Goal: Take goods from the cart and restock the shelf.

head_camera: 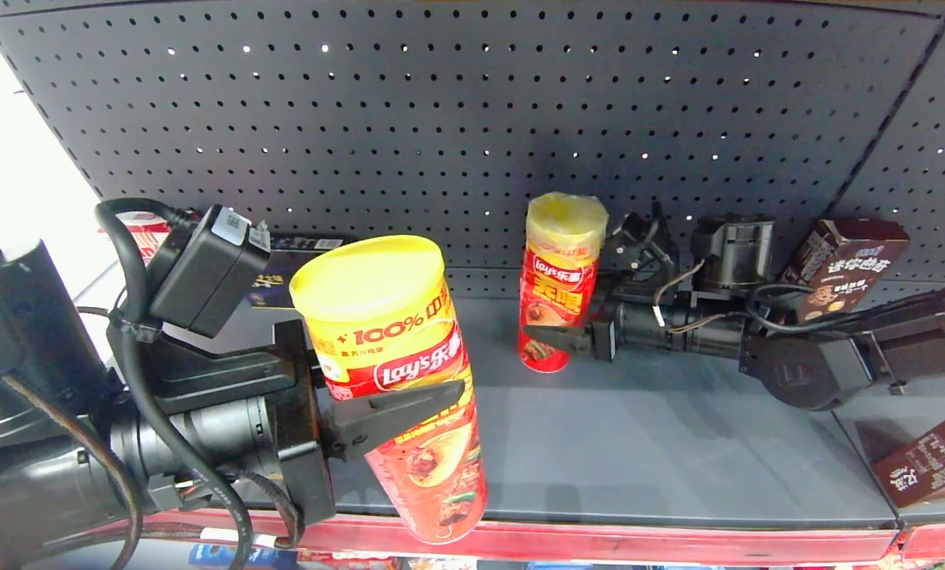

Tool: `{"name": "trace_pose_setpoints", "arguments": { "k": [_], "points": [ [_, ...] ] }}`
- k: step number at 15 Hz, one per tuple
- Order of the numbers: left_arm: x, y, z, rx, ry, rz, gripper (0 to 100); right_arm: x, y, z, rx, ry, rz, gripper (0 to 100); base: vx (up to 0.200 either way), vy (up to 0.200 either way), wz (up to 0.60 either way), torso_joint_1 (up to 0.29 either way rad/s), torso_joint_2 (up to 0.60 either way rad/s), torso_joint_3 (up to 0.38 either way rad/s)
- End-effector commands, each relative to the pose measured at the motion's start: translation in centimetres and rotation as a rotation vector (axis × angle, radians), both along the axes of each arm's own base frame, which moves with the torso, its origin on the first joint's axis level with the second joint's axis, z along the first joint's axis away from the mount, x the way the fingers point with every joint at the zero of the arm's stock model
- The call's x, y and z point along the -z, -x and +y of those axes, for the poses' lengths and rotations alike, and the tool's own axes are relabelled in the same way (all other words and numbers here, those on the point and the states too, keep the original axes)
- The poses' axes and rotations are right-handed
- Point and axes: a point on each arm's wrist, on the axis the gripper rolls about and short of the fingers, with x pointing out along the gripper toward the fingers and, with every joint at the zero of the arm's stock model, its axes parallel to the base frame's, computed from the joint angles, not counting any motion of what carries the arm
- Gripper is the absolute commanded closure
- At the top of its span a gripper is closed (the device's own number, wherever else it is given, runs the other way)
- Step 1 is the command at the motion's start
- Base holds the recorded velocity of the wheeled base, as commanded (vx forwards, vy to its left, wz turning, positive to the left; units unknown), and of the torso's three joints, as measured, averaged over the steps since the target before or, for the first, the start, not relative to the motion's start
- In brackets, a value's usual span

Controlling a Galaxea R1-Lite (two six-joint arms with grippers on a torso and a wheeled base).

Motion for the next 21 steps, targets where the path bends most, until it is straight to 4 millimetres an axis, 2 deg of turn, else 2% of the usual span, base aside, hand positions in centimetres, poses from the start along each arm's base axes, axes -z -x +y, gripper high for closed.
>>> {"name": "trace_pose_setpoints", "arguments": {
  "k": [1,5,6,12,14,16,17,18,21],
  "points": [
    [0.0,0.0,0.1,-0.002,0.001,-0.001,100,0.8,-1.4,0.8,0.002,0.000,0.006,0,0.000,0.000,0.00,0.000,0.00,0.000],
    [0.0,-0.1,0.3,-0.013,0.000,0.000,100,1.6,-2.5,1.2,0.011,-0.019,-0.007,0,0.000,0.000,0.00,0.000,0.00,0.000],
    [0.0,-0.1,0.3,-0.013,0.000,0.000,100,1.6,-2.5,1.3,0.011,-0.020,-0.008,100,0.000,0.000,0.00,0.000,0.00,0.000],
    [0.0,-0.1,0.3,-0.014,0.000,0.002,100,1.4,-2.2,1.4,0.028,-0.047,0.019,100,0.000,0.000,0.00,0.000,0.00,0.000],
    [0.0,-0.1,0.3,-0.014,0.000,0.000,100,0.3,-1.5,1.0,0.028,-0.056,0.001,100,0.000,0.000,0.00,0.000,0.00,0.000],
    [-0.2,0.0,0.6,-0.020,0.006,-0.007,100,-1.5,0.3,0.3,0.023,-0.071,-0.028,100,0.000,0.000,0.00,0.000,0.00,0.000],
    [-0.2,0.0,0.6,-0.020,0.006,-0.007,100,-1.9,0.8,0.1,0.021,-0.075,-0.034,100,0.000,0.000,0.00,0.000,0.00,0.000],
    [-0.2,0.0,0.6,-0.020,0.006,-0.007,100,-2.5,2.1,-0.3,0.015,-0.083,-0.065,100,0.000,0.000,0.00,0.000,0.00,0.000],
    [-0.2,0.0,0.6,-0.022,0.006,-0.007,100,-2.6,5.5,-1.9,0.010,-0.118,-0.137,100,0.000,0.000,0.00,0.000,0.00,0.000]
  ]
}}
